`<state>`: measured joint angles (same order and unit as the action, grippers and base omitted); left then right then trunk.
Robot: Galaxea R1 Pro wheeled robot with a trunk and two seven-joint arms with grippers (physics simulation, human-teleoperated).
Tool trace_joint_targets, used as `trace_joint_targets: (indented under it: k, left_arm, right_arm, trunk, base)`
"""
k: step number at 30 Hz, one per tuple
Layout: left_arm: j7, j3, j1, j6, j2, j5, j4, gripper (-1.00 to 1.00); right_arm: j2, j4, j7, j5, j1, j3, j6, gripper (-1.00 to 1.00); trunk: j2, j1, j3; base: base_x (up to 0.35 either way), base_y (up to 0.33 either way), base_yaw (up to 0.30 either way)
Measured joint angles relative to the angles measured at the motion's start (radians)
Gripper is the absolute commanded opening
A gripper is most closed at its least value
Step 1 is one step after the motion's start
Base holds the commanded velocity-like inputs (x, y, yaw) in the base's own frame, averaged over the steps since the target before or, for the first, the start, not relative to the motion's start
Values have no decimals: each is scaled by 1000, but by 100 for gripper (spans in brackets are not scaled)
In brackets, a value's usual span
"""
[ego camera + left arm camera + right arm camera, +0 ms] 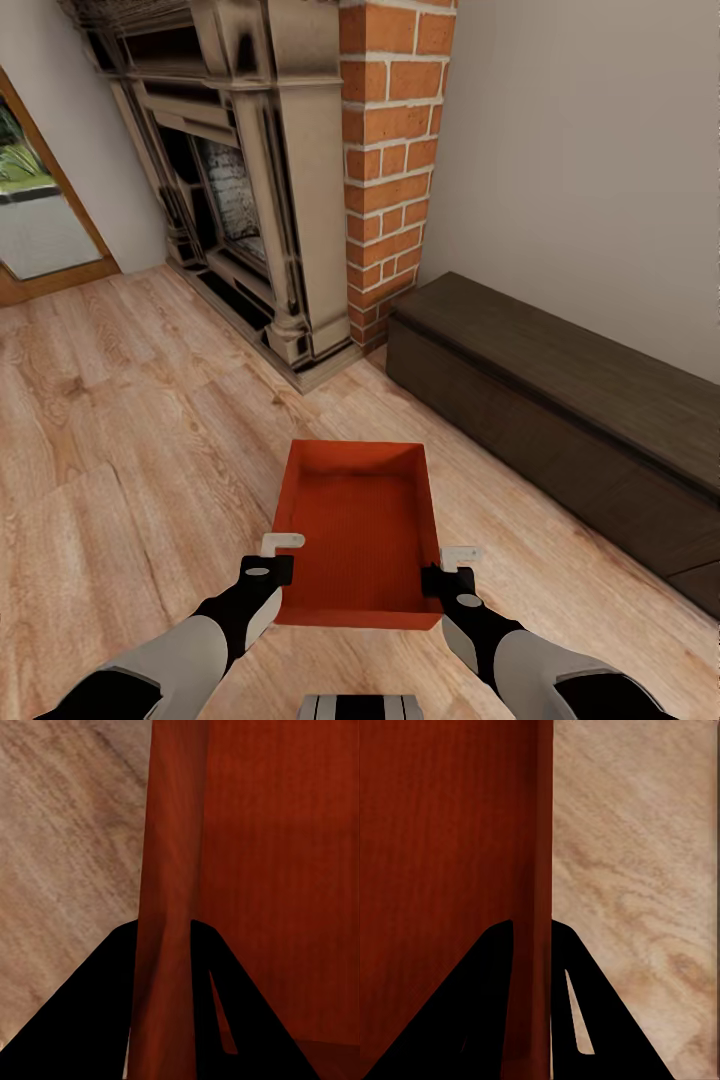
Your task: Move the two storage containers from the living room to the garage. In the garage, place one container on the floor and stack the other container on top of it (either order is fine).
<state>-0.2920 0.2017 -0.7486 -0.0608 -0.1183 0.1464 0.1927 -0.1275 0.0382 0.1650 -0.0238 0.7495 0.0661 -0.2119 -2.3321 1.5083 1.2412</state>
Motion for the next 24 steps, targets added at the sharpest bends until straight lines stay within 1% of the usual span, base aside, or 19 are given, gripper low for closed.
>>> trace_joint_targets:
  k: [24]
  left_arm:
    - [2,0,0,0,1,0,0,-100]
  right_arm:
    - [-1,-1,1,-6,0,5,-1,-100]
  trunk:
    - [168,-92,-75]
  base:
    - [0,0,0]
